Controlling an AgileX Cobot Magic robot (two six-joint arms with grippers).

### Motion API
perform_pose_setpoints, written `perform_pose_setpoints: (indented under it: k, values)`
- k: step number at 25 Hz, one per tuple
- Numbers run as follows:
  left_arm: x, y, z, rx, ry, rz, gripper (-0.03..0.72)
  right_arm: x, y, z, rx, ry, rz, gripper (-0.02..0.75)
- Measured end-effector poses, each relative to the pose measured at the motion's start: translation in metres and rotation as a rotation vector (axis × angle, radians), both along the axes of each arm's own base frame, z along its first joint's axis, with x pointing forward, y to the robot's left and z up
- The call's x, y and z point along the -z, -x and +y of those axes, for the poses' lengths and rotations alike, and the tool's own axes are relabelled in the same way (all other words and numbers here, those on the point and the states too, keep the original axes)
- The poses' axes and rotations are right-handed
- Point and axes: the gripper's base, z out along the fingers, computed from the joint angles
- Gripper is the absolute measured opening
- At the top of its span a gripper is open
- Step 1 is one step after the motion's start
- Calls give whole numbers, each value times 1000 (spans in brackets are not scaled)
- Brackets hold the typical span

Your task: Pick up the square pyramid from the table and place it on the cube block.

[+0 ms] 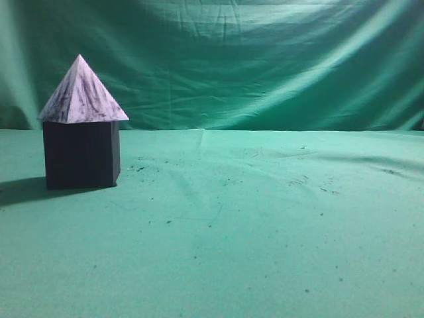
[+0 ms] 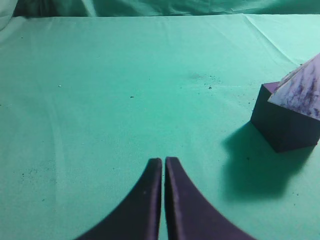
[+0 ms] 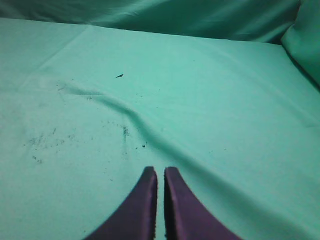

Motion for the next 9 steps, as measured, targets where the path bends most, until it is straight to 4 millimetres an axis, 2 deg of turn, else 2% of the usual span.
perform_pose_setpoints:
  k: [9]
  values:
    - [0,0,0,0,0,0,0,0,0,0,0,0,0,0]
